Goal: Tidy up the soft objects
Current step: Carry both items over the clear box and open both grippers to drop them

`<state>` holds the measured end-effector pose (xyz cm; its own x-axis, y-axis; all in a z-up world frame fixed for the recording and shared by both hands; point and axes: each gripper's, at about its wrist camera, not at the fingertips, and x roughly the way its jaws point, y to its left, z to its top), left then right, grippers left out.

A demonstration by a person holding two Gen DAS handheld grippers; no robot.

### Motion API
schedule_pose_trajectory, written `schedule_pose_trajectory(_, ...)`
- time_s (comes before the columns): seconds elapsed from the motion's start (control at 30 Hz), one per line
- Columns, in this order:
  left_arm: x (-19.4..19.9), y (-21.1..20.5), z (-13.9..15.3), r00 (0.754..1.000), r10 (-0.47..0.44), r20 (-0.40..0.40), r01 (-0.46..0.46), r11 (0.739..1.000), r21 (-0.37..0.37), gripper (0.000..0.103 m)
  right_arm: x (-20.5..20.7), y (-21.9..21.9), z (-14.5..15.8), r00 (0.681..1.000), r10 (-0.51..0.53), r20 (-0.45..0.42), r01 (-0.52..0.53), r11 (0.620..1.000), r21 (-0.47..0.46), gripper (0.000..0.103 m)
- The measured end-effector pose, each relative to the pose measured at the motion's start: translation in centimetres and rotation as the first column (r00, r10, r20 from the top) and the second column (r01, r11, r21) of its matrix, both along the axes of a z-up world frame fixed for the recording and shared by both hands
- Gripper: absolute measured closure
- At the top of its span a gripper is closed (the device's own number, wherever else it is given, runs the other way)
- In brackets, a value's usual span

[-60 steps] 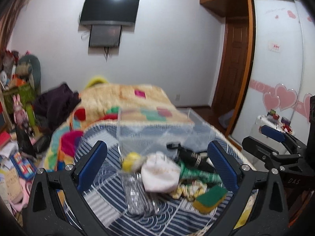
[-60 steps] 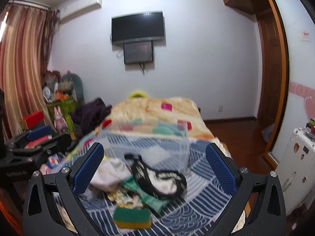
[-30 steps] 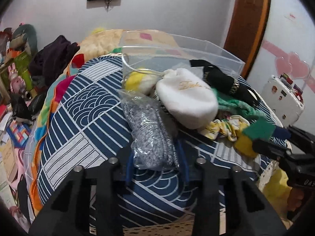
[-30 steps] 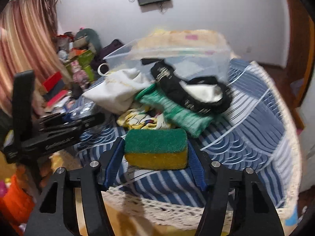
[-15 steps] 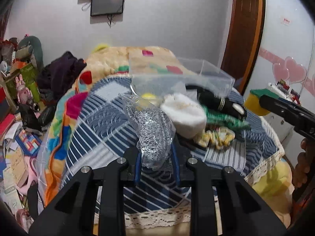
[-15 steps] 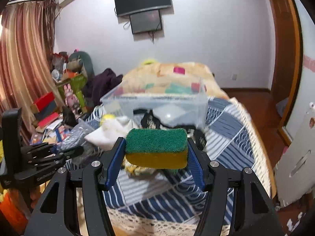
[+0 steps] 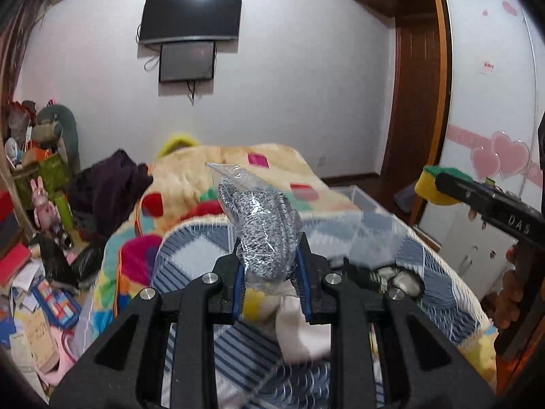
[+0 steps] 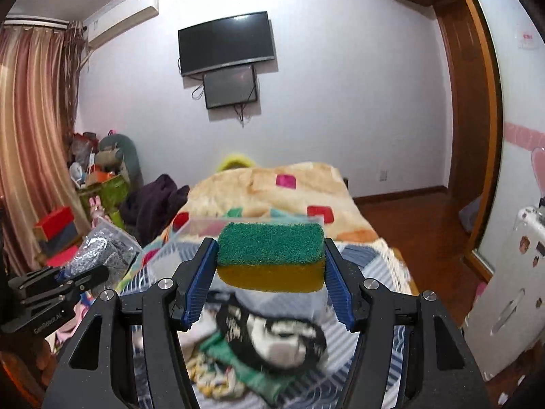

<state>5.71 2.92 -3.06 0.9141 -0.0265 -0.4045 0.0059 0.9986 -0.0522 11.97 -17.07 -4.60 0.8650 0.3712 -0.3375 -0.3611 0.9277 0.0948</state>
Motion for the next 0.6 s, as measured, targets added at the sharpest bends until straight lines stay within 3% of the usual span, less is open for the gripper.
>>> schedule_pose_trajectory(0.23,4.3,-0.7,0.5,1.000,0.006,0.011,-0.007,0.998,0.056,0.078,2.6,1.0,0.1,0.999,-0.032,0.004,0.032,0.999,0.002,0.045)
schedule_pose_trajectory(0.43,8.0,-0.3,-0.5,0.995,-0.078,-0.060,0.077,0.997,-0.019,0.078,4.9,1.5,-0.6,0.999,-0.027,-0.035,0.026,0.999,-0.020,0.045)
schedule_pose_trajectory(0.6,11.2,-0.6,-1.7,0.990,-0.081,-0.118,0.082,0.997,-0.002,0.078,6.5,1.9,-1.5,0.997,-0.027,-0.069,0.024,0.998,-0.052,0.045)
